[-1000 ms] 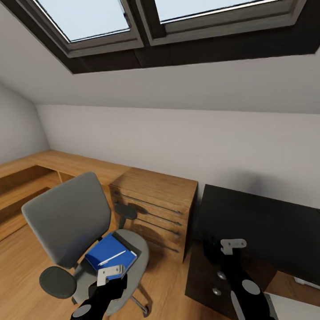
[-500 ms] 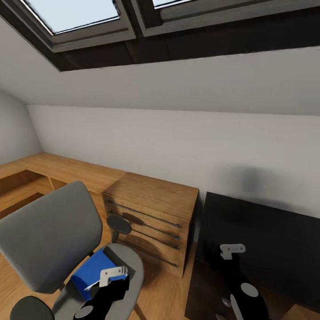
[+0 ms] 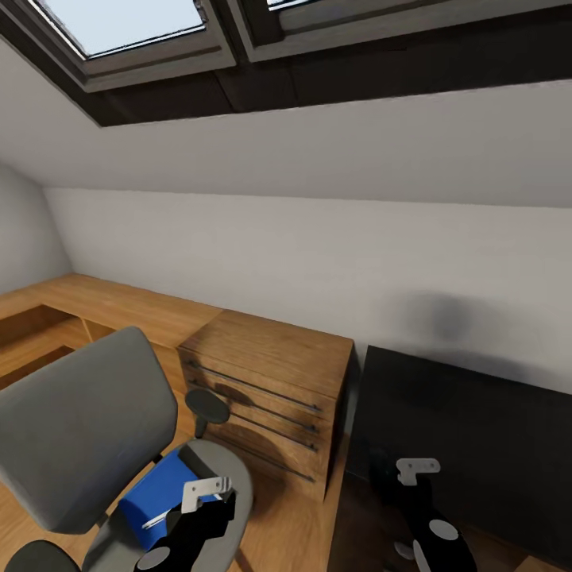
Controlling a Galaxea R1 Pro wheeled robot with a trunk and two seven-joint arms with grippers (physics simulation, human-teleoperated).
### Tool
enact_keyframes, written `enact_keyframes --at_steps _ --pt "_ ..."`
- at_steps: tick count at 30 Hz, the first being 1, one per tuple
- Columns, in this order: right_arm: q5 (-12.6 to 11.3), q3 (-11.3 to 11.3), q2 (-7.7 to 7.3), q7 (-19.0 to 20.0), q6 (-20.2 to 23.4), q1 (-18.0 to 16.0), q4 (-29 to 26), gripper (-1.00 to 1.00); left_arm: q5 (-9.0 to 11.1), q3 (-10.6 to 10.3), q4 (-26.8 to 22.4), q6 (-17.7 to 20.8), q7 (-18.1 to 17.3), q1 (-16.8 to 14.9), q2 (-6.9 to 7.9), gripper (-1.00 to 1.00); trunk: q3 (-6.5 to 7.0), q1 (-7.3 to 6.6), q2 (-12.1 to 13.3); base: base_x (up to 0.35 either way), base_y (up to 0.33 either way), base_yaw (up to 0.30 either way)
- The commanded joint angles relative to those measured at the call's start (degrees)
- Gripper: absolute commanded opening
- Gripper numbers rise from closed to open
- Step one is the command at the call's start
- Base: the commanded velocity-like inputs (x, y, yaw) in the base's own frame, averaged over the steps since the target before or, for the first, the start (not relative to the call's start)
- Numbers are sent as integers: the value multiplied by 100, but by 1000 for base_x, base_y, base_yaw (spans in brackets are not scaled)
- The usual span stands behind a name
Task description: In the bedroom, organize the workspace by keeping the computer under the desk, ensuring the monitor is on the desk, placing the keyboard on the desk next to the monitor, placing the mouse on the desk next to the keyboard, moving the folder from the swivel chair onto the desk next to the mouse, stacking the notebook on top of the folder with the pen on top of the notebook, and positioning the swivel chair next to the desk.
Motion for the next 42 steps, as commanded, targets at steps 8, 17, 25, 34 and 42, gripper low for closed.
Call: enact_keyframes --at_steps 8,17,25,34,42 --pt "10 -55 -45 -13 -70 -120 298 -100 60 -17 -10 11 55 -2 4 100 -6 1 -5 55 0 0" --pt "10 -56 -47 -13 -344 -310 810 -100 68 -15 -6 17 58 -2 6 100 -6 1 -5 275 0 0" --pt "10 -62 -53 -13 -836 -852 1919 -100 69 -16 7 20 57 -2 -2 100 -6 1 -5 48 0 0" --pt "1 -65 -160 -80 -909 -947 2104 100 69 -15 6 20 56 -2 1 100 -6 1 -5 2 0 0" --pt "-3 -72 -170 -121 -914 -949 2071 100 69 -15 -1 20 59 -2 0 100 66 -87 156 0 0 0"
